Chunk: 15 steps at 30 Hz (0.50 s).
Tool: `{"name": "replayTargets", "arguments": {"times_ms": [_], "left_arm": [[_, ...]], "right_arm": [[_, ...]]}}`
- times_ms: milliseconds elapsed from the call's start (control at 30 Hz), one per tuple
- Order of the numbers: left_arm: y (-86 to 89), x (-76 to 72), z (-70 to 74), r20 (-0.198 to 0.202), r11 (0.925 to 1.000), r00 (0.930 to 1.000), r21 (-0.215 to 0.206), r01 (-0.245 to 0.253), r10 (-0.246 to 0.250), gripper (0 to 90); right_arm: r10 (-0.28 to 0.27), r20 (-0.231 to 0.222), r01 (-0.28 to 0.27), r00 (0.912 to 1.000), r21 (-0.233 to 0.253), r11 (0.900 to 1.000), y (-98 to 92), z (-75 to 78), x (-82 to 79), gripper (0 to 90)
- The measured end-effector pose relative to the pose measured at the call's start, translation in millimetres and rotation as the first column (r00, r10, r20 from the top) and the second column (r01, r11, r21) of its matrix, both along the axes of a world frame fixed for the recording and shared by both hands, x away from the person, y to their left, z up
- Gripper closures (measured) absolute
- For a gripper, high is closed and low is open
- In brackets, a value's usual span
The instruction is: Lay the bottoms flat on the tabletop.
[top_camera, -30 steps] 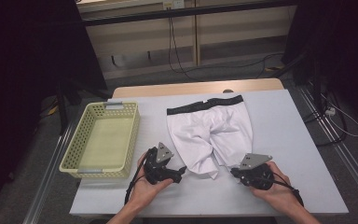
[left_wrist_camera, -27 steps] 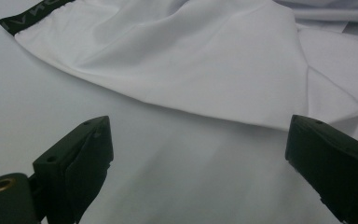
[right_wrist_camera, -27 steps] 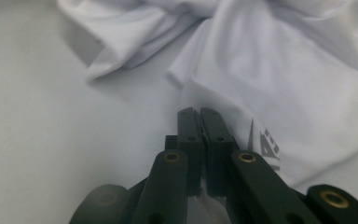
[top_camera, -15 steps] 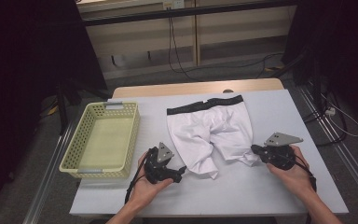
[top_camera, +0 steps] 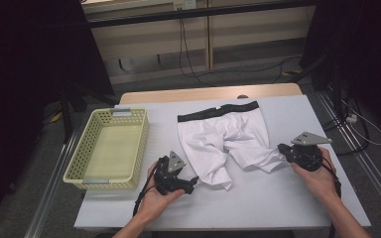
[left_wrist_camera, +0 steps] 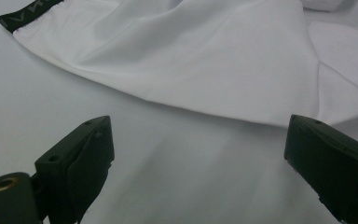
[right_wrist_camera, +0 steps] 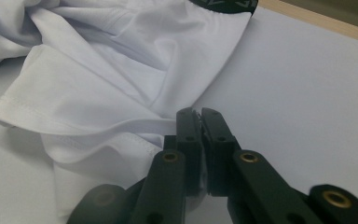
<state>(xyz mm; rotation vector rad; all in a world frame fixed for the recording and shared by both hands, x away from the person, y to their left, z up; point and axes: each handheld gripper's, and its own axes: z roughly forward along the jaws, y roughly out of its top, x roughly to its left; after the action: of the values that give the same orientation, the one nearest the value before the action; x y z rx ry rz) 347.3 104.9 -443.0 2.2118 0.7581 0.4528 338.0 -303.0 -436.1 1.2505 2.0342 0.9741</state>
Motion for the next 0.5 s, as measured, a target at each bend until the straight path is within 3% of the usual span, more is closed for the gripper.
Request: {"name": "replayTargets", "arguments": {"times_ms": [133, 267, 367, 500], "left_arm": [[-0.3, 0.4, 0.0, -0.001, 1.0000, 1.0000, -0.006, -0.003, 0.003, 8.7], [0.5, 0.7, 0.5, 0.002, 0.9999, 1.0000, -0.010, -0.009, 0.009, 8.6], [0.3, 1.5, 0.5, -0.001, 0.9996, 0.9999, -0.023, -0.014, 0.014, 8.6], [1.7, 1.4, 3.2, 0.028, 0.9978, 0.9996, -0.065, 0.004, -0.003, 8.6]], "right_arm": [[0.033, 0.024, -0.033, 0.9992, 0.012, 0.999, 7.1, 4.1, -4.3, 76.4], [0.115, 0.030, -0.116, 0.9929, 0.022, 0.993, 21.6, 8.7, -10.4, 71.1], [0.199, 0.020, -0.199, 0.9798, 0.047, 0.979, 37.7, 9.1, -13.4, 69.6], [0.285, -0.027, -0.285, 0.9582, 0.002, 0.959, 64.1, -2.4, -14.5, 64.2]]}}
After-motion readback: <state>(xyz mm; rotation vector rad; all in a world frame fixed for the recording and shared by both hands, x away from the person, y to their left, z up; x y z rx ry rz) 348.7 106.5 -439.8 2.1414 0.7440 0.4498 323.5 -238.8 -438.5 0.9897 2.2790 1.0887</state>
